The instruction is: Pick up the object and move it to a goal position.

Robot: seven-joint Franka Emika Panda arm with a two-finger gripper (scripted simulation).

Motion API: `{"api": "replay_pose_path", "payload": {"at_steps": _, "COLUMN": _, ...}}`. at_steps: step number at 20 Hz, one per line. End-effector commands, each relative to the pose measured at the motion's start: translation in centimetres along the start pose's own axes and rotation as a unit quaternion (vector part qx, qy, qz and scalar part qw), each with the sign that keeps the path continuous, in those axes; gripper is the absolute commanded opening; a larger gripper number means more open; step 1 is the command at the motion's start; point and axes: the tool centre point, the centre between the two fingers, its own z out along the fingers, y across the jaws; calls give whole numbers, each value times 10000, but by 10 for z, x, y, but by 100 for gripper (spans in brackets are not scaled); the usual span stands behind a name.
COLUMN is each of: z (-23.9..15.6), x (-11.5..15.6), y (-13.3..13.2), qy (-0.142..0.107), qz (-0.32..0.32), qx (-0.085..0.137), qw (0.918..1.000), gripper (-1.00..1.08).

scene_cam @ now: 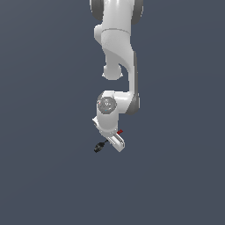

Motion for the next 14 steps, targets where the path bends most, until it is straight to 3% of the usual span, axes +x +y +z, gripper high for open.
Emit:
{"api": "replay_pose_path", "payload": {"at_steps": 1, "z": -9, "x": -2, "y": 1, "qy": 2, "qz": 0, "qx": 6, "qw": 10000, "gripper": -100}}
{"api": "replay_pose_path", "payload": {"at_steps": 14, "z": -101, "x": -27, "y": 21, "qy": -6, "qz": 5, "qx": 8, "qw": 10000, "gripper": -100}}
